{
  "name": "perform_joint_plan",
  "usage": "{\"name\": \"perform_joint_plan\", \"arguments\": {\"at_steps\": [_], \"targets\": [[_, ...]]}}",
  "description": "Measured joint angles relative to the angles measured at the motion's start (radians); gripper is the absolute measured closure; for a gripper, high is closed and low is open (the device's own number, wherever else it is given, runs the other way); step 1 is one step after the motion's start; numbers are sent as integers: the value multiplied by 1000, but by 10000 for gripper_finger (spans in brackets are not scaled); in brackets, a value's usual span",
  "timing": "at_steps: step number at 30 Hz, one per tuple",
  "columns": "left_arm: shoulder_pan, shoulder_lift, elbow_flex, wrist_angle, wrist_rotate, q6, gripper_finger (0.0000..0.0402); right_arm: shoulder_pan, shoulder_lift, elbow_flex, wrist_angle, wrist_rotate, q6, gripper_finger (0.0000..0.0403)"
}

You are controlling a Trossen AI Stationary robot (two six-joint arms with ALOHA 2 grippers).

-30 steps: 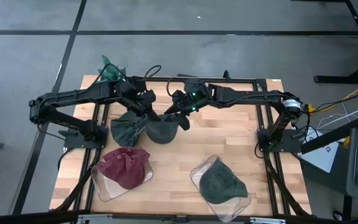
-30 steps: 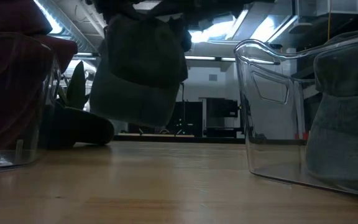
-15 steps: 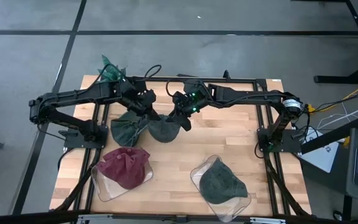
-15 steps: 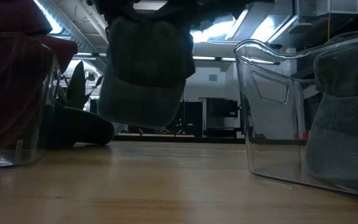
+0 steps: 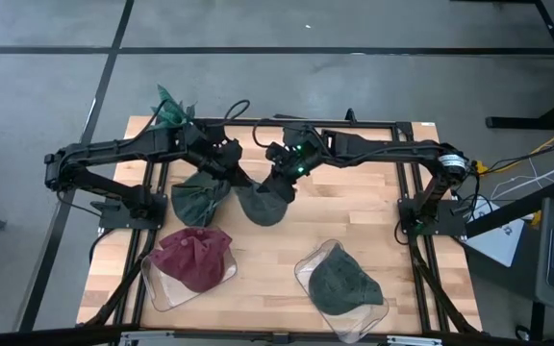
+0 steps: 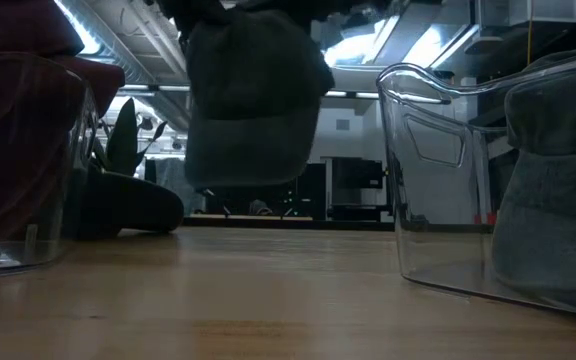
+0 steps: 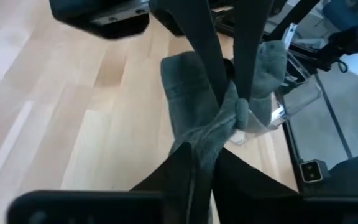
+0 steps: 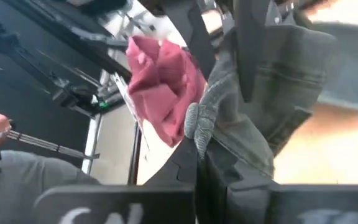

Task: Pick & Place hat
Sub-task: Put the right black cap into the right transparent bin

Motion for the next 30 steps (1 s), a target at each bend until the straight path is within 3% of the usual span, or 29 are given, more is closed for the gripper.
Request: {"name": "perform_joint_plan", "arguments": {"at_steps": [6,14,20,30], "targets": [[-3,-9,0,-2,6,-22,293,25,0,118,-302,58,-96,398],[-8,-15,0,-2,8,-40,235,36,-2,180,-430,73,-130,398],[-17,-15,0,-3,9,-38,222,36,-23,179,-519,82,-118,398],[-59,-72,0,-5,10,13,228,88,-185,178,-598,288,26,398]]}}
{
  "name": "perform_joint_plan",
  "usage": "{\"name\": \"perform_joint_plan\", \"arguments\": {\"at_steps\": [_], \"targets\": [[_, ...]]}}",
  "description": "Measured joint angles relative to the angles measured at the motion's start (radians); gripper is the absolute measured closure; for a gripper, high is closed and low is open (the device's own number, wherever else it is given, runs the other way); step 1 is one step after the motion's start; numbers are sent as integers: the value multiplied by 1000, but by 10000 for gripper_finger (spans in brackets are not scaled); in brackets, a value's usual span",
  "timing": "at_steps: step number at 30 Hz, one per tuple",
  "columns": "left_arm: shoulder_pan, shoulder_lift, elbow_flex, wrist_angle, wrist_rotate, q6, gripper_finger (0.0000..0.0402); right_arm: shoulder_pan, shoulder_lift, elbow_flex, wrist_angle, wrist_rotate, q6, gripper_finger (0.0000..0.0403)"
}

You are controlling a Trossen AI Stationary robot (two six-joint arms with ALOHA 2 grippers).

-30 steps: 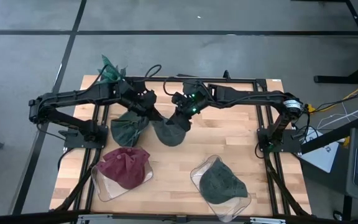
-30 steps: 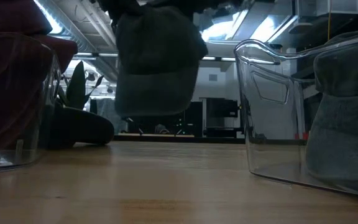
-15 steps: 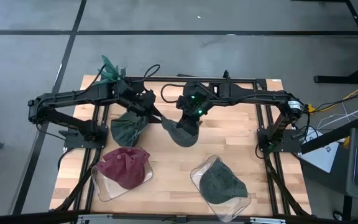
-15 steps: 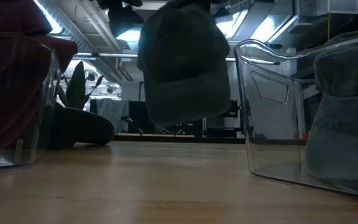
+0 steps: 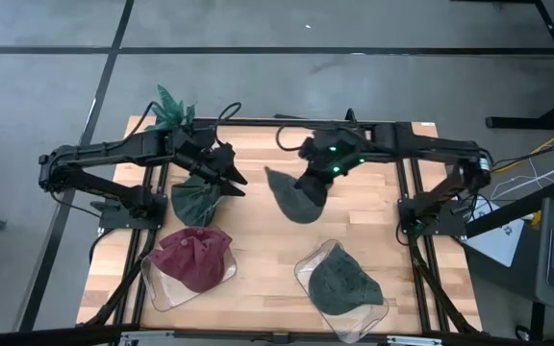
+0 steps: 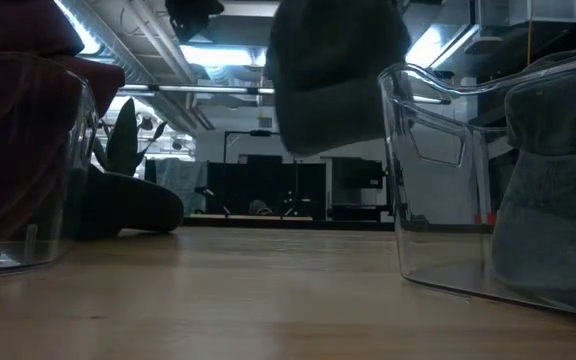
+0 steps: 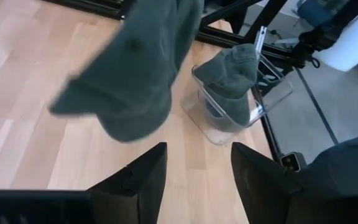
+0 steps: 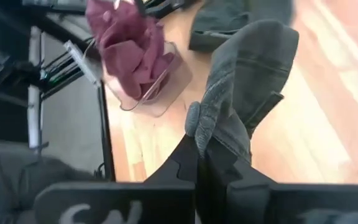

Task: Pick & Place hat
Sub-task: Put the right black cap into the right transparent bin

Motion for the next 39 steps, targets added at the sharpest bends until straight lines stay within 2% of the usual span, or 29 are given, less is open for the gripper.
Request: {"name": "perform_joint_plan", "arguments": {"at_steps": [6,15,21,28,39], "targets": [[-24,-4,0,5,-5,-24,226,49,-90,0,-18,117,151,398],[-57,-3,0,6,-72,-24,230,92,-158,0,-31,213,310,398],[-67,-3,0,6,-89,-24,227,128,-176,0,-41,243,420,398],[-67,-3,0,6,-129,-24,226,221,-178,0,-68,275,592,398],[-67,-3,0,6,-162,-8,229,383,-178,0,-67,451,830,398]]}}
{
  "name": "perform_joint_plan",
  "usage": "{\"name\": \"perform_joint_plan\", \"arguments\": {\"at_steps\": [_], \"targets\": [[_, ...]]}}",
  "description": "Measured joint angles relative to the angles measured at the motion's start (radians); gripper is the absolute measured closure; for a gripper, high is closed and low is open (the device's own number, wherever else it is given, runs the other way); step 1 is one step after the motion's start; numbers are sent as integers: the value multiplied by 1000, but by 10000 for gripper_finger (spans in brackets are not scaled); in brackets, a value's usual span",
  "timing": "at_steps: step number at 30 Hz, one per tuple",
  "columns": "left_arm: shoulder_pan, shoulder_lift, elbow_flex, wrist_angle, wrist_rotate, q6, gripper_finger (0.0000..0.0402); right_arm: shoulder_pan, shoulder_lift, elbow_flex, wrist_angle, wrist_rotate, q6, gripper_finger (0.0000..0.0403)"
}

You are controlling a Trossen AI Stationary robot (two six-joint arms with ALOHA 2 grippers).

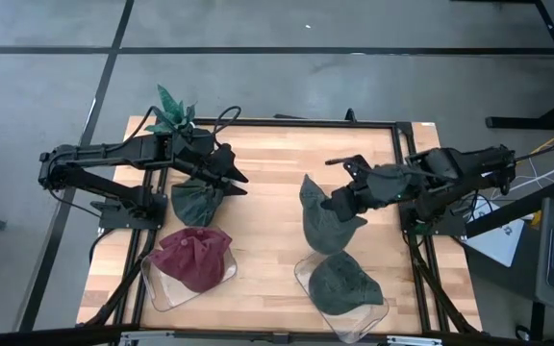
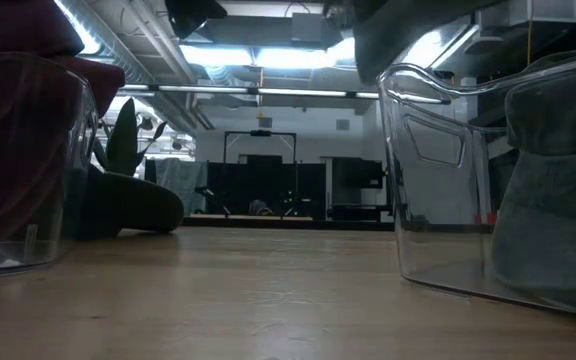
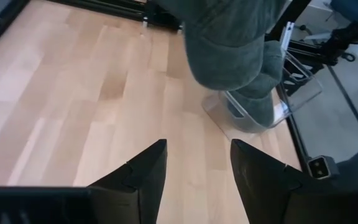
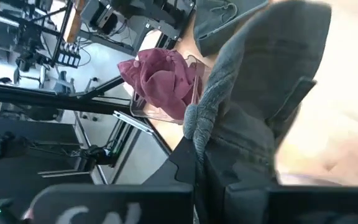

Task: Pick & Place hat
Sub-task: Put the right black cap into the right transparent bin

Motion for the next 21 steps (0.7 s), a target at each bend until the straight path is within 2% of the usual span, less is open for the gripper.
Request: {"name": "perform_joint_plan", "arguments": {"at_steps": [10,15,21], "targets": [[0,0,0,-1,-72,3,230,148,2,0,55,131,117,398],[0,0,0,-8,-72,2,229,216,3,0,111,183,127,398],[0,0,0,-8,-72,0,227,316,21,0,96,262,217,398]]}}
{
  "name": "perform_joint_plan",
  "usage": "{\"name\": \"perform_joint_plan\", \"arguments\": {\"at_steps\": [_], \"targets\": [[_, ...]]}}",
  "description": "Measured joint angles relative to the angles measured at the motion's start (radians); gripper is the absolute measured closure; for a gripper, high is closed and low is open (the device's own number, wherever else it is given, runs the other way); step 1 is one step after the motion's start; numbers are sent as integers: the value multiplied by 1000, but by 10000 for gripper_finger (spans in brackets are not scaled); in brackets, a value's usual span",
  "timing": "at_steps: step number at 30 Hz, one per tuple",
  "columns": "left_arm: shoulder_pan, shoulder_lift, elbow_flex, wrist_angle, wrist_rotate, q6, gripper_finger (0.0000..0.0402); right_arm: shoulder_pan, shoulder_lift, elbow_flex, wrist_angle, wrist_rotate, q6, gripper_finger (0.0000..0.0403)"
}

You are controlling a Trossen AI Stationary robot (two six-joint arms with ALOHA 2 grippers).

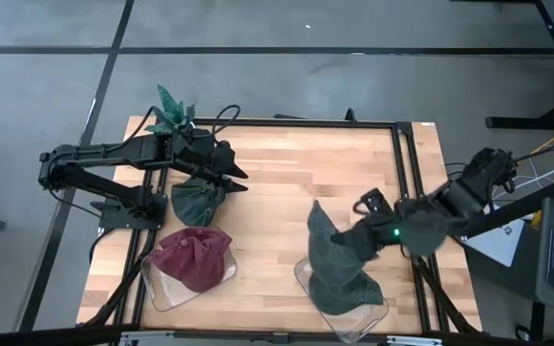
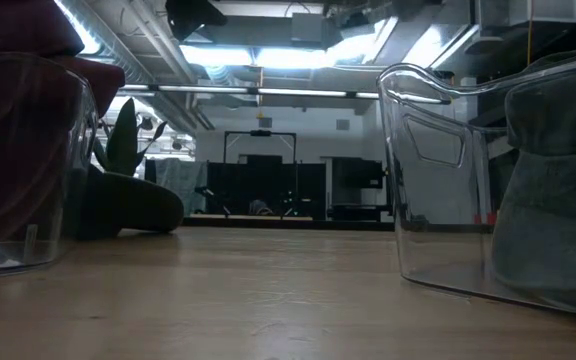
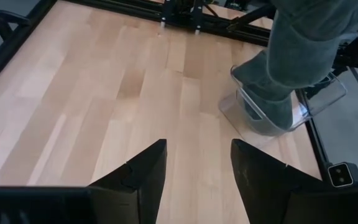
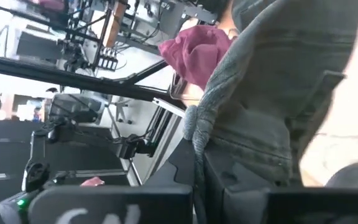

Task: Pick & Place hat
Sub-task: Put the right black cap into the right transparent bin

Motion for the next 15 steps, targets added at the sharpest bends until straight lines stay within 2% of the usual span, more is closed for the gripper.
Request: {"name": "perform_joint_plan", "arguments": {"at_steps": [5,12,15], "targets": [[0,0,0,0,0,-8,228,85,39,0,-15,68,107,398],[0,0,0,0,0,-8,227,151,107,0,-29,75,207,398],[0,0,0,0,0,-8,229,173,127,0,-99,98,278,398]]}}
